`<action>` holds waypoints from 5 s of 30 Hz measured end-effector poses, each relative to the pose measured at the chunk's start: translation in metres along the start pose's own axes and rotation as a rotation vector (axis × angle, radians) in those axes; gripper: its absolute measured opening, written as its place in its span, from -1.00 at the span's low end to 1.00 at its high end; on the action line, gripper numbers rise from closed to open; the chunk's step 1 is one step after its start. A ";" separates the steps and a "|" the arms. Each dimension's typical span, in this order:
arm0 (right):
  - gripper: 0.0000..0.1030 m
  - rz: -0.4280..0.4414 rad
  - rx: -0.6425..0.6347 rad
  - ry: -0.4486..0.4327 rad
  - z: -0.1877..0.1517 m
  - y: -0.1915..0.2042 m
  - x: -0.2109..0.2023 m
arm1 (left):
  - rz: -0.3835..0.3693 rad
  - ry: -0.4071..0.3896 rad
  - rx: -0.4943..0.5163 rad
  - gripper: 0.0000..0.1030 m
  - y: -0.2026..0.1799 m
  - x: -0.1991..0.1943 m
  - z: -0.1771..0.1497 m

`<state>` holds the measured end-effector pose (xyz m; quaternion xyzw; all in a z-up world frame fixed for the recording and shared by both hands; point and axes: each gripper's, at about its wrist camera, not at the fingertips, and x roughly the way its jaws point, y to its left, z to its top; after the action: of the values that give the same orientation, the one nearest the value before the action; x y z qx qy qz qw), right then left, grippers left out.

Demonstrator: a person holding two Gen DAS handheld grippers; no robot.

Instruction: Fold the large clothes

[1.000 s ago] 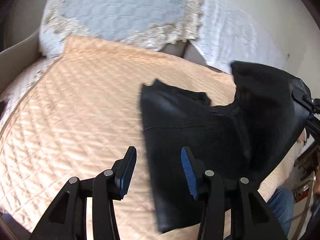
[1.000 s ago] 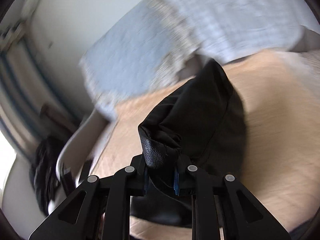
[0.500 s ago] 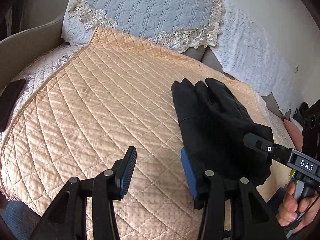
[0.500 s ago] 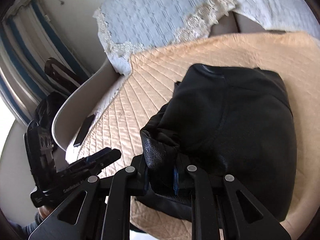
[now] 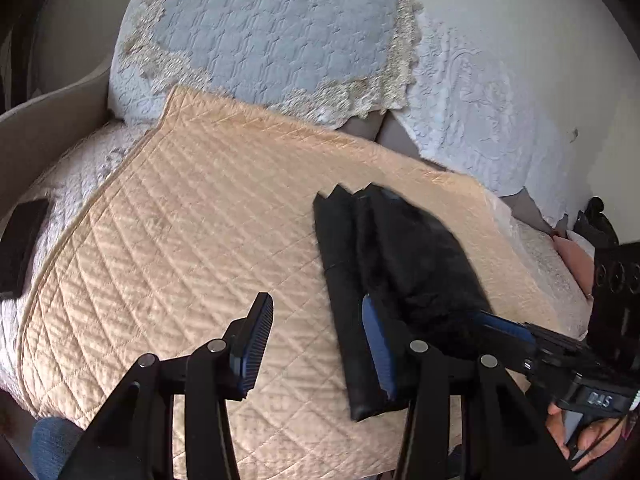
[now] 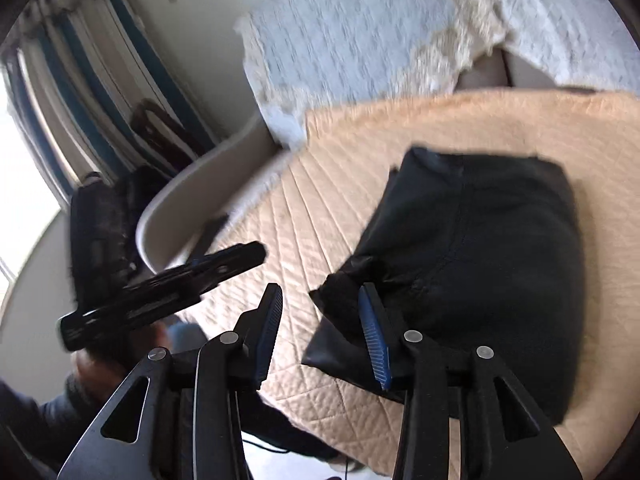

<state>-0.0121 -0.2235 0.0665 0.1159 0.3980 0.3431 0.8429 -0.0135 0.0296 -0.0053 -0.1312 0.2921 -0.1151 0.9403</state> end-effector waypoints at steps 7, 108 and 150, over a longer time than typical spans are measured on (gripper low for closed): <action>-0.22 -0.170 0.155 -0.071 -0.004 -0.063 -0.036 | -0.165 0.023 0.104 0.00 -0.067 0.025 0.017; -0.48 -0.293 0.054 0.083 -0.022 -0.090 0.004 | 0.002 0.114 0.030 -0.63 -0.035 0.074 -0.028; 0.14 -0.290 0.115 0.031 -0.011 -0.087 -0.043 | 0.063 0.144 0.095 -0.17 -0.052 0.039 -0.007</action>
<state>0.0027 -0.3170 0.0439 0.1002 0.4424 0.1960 0.8694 0.0064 -0.0315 -0.0147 -0.0685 0.3571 -0.1085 0.9252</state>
